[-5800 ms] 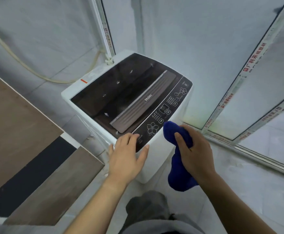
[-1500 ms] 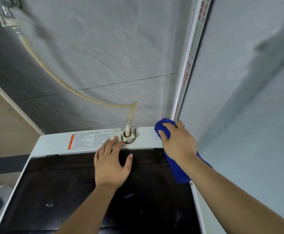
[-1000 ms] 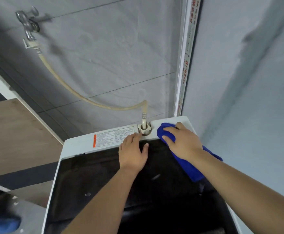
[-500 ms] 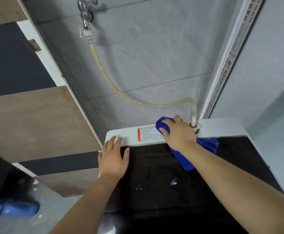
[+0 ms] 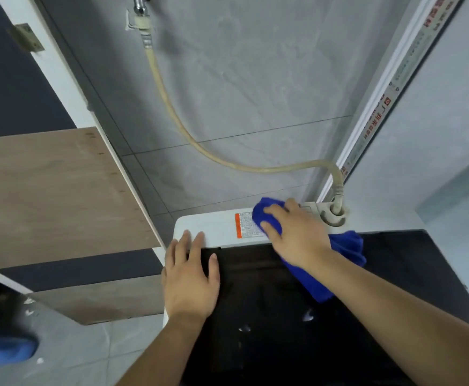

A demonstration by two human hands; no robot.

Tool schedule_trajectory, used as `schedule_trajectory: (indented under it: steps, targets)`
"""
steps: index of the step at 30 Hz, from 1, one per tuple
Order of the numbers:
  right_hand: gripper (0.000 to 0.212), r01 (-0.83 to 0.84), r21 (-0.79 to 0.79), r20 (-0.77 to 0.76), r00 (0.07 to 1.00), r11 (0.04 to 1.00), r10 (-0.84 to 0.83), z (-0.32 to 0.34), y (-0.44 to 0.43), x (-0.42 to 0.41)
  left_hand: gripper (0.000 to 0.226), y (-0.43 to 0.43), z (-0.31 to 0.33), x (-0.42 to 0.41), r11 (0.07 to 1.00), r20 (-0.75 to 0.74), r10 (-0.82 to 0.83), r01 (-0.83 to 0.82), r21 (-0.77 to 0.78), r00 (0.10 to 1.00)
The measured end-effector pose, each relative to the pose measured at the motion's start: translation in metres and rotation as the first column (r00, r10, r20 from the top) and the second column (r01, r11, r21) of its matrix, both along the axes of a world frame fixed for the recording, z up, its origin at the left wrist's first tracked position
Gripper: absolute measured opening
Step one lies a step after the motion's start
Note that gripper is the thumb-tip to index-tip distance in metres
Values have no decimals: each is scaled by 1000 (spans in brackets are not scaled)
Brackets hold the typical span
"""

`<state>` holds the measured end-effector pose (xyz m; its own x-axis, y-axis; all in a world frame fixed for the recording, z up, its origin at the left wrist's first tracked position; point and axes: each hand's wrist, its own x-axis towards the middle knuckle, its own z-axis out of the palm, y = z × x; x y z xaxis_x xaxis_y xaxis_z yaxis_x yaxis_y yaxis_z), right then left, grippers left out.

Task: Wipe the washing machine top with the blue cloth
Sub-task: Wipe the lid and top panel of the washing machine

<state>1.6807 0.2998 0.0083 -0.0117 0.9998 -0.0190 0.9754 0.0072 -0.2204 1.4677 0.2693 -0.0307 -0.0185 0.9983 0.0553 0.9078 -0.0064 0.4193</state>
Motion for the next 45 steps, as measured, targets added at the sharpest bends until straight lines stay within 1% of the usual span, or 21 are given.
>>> schedule_trajectory:
  steps: [2, 3, 5, 8, 13, 15, 18, 19, 21, 23, 26, 27, 29, 31, 32, 36, 38, 42, 45]
  targets:
    - [43, -91, -25, -24, 996, 996, 91, -3, -19, -9, 49, 1, 0, 0, 1000, -3, -3, 3, 0, 1000]
    - [43, -98, -30, -33, 995, 995, 97, -3, -19, -12, 50, 2, 0, 0, 1000, -2, 1, -1, 2, 1000]
    - [43, -49, -23, -46, 998, 999, 48, -1, -2, -20, 52, 3, 0, 0, 1000, 2, 1, -1, 5, 1000]
    - [42, 19, 3, 0, 1000, 1000, -19, -2, 19, -34, 48, 2, 1, -1, 1000, 12, 3, -3, 10, 1000]
    - [42, -102, -42, -31, 994, 994, 101, -4, -10, -38, 56, 0, 0, -1, 1000, 23, 6, -6, 26, 1000]
    - [41, -64, -27, -35, 997, 998, 63, -1, 2, -41, 56, 3, -2, -1, 1000, 23, 9, -10, 27, 1000]
    - [40, 13, -11, 27, 1000, 1000, -12, 1, 23, -54, 50, 1, 0, -1, 1000, 39, 12, -13, 15, 999]
    - [40, 13, -11, 37, 999, 1000, -13, 2, 22, -57, 47, 1, 1, -2, 1000, 54, 14, -14, 10, 998]
    - [40, -45, -29, 12, 999, 999, 45, 4, 4, -60, 46, 1, 3, -1, 1000, 89, 2, -3, 16, 996]
    - [41, -107, -56, -15, 994, 993, 106, 2, -20, -61, 50, -1, 5, -5, 999, 116, -29, 25, 35, 993]
    - [40, -73, -39, -25, 997, 997, 72, 3, -22, -60, 63, -15, 1, -20, 997, 93, -62, 59, 40, 994]
    - [40, -49, -31, -32, 998, 998, 48, 3, -15, -62, 63, -22, -1, -26, 998, 96, -53, 50, 33, 994]
    - [40, -9, -24, -28, 1000, 1000, 8, 4, 6, -68, 58, -34, 1, -30, 998, 178, 54, -46, -49, 983]
    - [39, -4, -16, 7, 1000, 1000, 4, 4, 20, -74, 54, -37, 5, -28, 982, 250, 167, -137, -133, 954]
    - [39, -15, -17, 18, 1000, 1000, 15, 4, 22, -76, 53, -37, 7, -27, 979, 258, 179, -146, -139, 949]
    - [41, -151, -44, -15, 988, 988, 151, -1, -2, -75, 53, -34, 3, -29, 984, 322, 162, -129, -121, 933]
    - [41, -144, -35, -21, 989, 989, 144, -2, -6, -76, 54, -32, 2, -29, 986, 334, 159, -129, -109, 929]
    - [39, -68, -21, -5, 998, 997, 68, 0, 22, -107, 55, -30, 0, -28, 986, 299, 158, -135, -99, 941]
    - [39, -118, -12, 20, 993, 993, 118, 3, 30, -124, 54, -33, 2, -30, 987, 340, 152, -126, -97, 928]
